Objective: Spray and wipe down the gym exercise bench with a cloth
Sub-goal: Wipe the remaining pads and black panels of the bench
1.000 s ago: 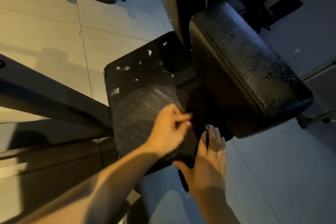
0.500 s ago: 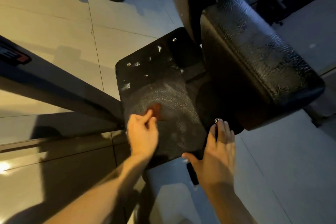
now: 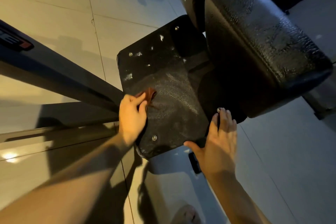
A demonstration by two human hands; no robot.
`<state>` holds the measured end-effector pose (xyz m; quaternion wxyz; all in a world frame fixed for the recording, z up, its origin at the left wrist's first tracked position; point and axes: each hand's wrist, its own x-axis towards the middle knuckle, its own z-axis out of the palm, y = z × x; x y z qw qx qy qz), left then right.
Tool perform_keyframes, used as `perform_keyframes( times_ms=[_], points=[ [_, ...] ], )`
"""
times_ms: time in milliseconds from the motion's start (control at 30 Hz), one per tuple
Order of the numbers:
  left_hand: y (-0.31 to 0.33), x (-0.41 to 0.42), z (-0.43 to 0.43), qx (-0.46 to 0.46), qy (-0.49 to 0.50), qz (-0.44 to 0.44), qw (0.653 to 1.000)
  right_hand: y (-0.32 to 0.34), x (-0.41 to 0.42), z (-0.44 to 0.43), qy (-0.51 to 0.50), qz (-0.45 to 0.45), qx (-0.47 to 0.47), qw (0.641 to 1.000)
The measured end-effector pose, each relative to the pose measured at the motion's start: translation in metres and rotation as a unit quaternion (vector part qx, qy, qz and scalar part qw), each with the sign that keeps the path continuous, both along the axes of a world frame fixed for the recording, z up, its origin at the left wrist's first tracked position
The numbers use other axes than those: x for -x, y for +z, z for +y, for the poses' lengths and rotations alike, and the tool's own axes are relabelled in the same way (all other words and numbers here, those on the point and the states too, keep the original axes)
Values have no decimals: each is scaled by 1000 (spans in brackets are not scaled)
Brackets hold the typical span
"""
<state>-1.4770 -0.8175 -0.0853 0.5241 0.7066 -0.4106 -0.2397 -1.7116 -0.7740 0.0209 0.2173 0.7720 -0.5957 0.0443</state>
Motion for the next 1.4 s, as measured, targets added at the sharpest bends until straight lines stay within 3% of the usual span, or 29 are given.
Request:
perform_keyframes(
  times_ms=[133,233,300,433,567,700,800,900,967,1033,1100,1167,1300,1400],
  points=[
    [24,61,36,6,6,94,996,2,-3,-1,2,-4,6,1000],
    [66,98,21,103,-143,45,983,5,-4,-1,-7,-2,8,1000],
    [82,100,4,135,-168,16,976,7,-4,-1,0,-8,7,1000],
    [56,44,-24,56,-64,68,994,5,0,-1,9,1,11,1000],
    [3,9,12,-18,4,81,997,1,2,-1,7,6,5,1000],
    [-5,38,34,-71,146,170,972,4,-2,-1,6,5,12,1000],
    [17,51,26,-121,191,174,958,3,-1,0,9,15,20,1000],
    [39,75,27,-73,109,147,980,3,-2,-1,8,12,16,1000],
    [55,98,31,6,-8,132,991,3,-1,-2,4,12,15,1000],
    [66,108,36,92,-152,73,981,3,3,-3,19,7,22,1000],
    [64,90,25,149,-237,-4,960,2,5,-4,28,3,23,999],
    [51,60,5,149,-214,-35,965,1,5,-5,16,12,17,1000],
    [19,5,-23,-10,-18,36,999,1,1,-2,7,20,18,1000],
    [39,33,-9,-1,-57,70,996,0,3,-3,15,13,28,999]
  ],
)
